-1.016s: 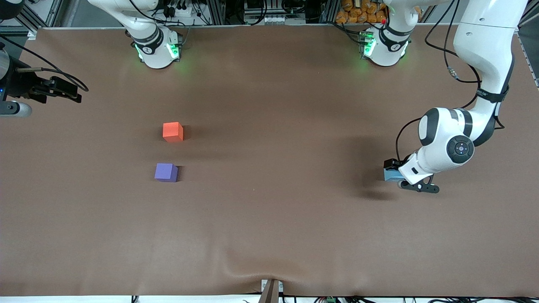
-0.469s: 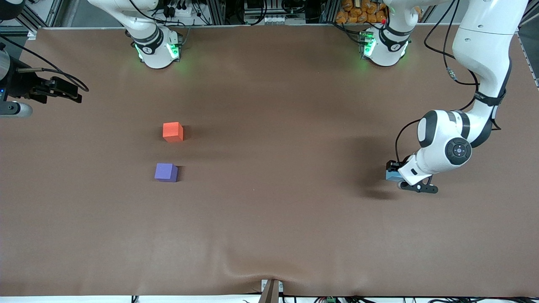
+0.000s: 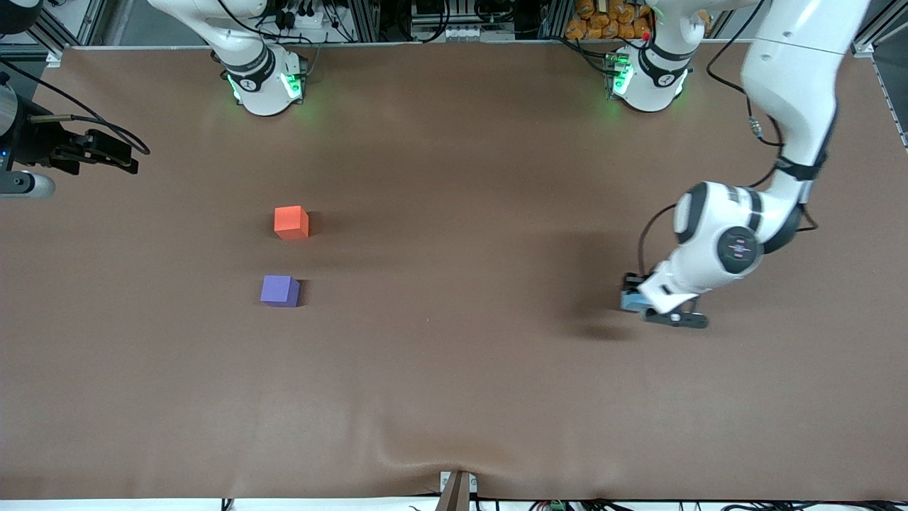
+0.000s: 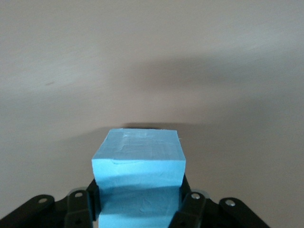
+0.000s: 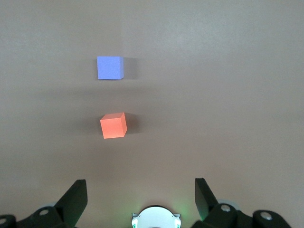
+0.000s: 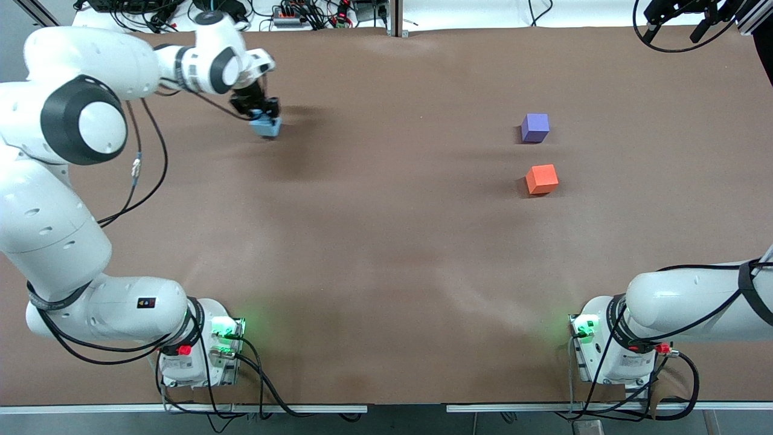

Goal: Place blue block between orange and purple blocks
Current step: 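Carry the light-blue block to mid-table and set it down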

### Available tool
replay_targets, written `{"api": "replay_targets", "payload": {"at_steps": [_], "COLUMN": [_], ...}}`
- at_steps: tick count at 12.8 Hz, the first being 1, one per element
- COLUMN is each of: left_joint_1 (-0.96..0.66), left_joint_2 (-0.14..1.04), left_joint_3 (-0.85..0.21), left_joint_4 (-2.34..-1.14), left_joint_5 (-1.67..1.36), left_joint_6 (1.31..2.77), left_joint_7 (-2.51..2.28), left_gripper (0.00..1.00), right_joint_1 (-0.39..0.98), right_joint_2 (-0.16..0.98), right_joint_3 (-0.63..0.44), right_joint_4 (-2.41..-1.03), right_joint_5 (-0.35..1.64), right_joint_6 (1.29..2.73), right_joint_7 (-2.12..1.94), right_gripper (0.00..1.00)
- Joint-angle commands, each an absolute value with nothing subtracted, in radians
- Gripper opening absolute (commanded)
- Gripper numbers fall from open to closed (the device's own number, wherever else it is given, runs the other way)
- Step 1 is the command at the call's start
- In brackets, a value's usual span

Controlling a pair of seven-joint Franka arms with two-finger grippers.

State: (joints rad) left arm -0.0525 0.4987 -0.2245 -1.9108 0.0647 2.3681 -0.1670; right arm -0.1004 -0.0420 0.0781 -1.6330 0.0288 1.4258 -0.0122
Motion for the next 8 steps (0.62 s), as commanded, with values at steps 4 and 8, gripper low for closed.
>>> {"api": "replay_targets", "payload": {"at_steps": [4, 8], "left_joint_1": [-0.391, -0.593], "left_joint_2": [0.63, 0.787], "left_joint_3": [-0.219, -0.213], "left_joint_4": [-1.569, -1.327], "left_joint_5": [0.074, 0.071], "left_joint_6": [2.206, 2.121], "left_joint_7": [-0.584, -0.808], "left_gripper": [0.0, 0.0], "right_joint_1": [-0.092, -0.086], "right_joint_2": [-0.041, -0.04], "right_joint_3": [0.075, 0.075], "right_joint_4": [-1.634, -1.634], "right_joint_5": [0.025, 0.025], "right_joint_6": [1.44, 1.445], "right_joint_7": [-0.018, -0.018], "right_gripper": [1.0, 1.0]}}
